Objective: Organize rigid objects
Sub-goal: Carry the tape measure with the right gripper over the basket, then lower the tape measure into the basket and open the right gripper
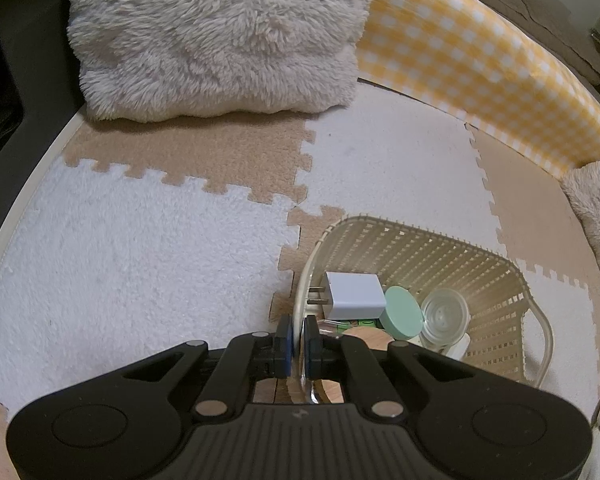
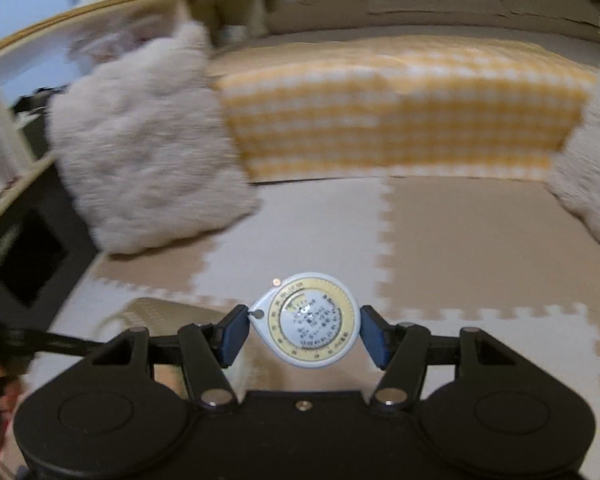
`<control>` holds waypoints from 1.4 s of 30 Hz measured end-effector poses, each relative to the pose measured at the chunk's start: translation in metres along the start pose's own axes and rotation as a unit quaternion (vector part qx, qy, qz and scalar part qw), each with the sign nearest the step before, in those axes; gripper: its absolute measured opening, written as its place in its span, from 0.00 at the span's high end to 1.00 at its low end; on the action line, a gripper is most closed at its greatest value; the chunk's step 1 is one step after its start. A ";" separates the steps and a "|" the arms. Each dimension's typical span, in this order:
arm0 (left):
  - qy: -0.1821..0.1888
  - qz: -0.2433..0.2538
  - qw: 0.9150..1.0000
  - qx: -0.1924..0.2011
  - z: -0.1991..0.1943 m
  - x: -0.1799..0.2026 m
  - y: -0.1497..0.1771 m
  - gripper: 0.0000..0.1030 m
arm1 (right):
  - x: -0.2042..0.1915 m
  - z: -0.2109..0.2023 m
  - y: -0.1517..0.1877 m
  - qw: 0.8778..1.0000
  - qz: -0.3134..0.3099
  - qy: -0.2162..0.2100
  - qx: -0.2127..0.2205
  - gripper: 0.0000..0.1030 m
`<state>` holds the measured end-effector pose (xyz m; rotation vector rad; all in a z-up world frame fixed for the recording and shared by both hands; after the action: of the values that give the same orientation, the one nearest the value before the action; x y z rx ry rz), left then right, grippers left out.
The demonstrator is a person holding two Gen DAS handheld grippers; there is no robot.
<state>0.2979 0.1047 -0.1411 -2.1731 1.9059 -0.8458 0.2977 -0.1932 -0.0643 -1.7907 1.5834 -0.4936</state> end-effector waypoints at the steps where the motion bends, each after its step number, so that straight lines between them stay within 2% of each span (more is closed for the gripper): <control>1: 0.000 0.000 1.000 0.000 0.000 0.000 0.000 0.95 | -0.010 -0.001 0.002 1.000 -0.008 -0.010 -0.004 0.41; 5: 0.000 0.000 1.000 0.000 0.000 -0.001 0.000 0.95 | -0.048 0.004 0.015 0.998 -0.043 -0.040 -0.030 0.41; 9: -0.001 0.001 1.000 0.000 0.000 0.000 0.000 0.95 | -0.074 0.017 0.032 0.993 -0.068 -0.055 -0.075 0.41; 18: 0.000 0.002 1.000 -0.001 0.000 0.001 0.000 0.95 | -0.086 0.036 0.053 0.987 -0.079 -0.049 -0.131 0.41; 26: -0.001 0.004 1.000 -0.001 0.000 0.002 0.001 0.95 | -0.086 0.040 0.059 0.984 -0.083 -0.038 -0.152 0.39; 30: 0.001 0.005 1.000 -0.001 0.001 0.002 0.001 0.94 | -0.088 0.038 0.058 0.984 -0.085 -0.039 -0.149 0.34; 42: 0.001 0.006 1.000 -0.001 0.000 0.002 0.001 0.94 | -0.089 0.037 0.058 0.984 -0.085 -0.039 -0.150 0.34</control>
<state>0.2972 0.1027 -0.1411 -2.1608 1.9194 -0.8442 0.2651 -0.0994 -0.1171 -2.1576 1.5200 -0.2666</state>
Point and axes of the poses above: each gripper's, at about its wrist camera, not at the fingertips, and z roughly the way its jaws point, x to its right, y to its underside, the point moved 6 cm from there along z, roughly the way its jaws point, and after that the axes turned 9 degrees about y, right-handed, at the moved point
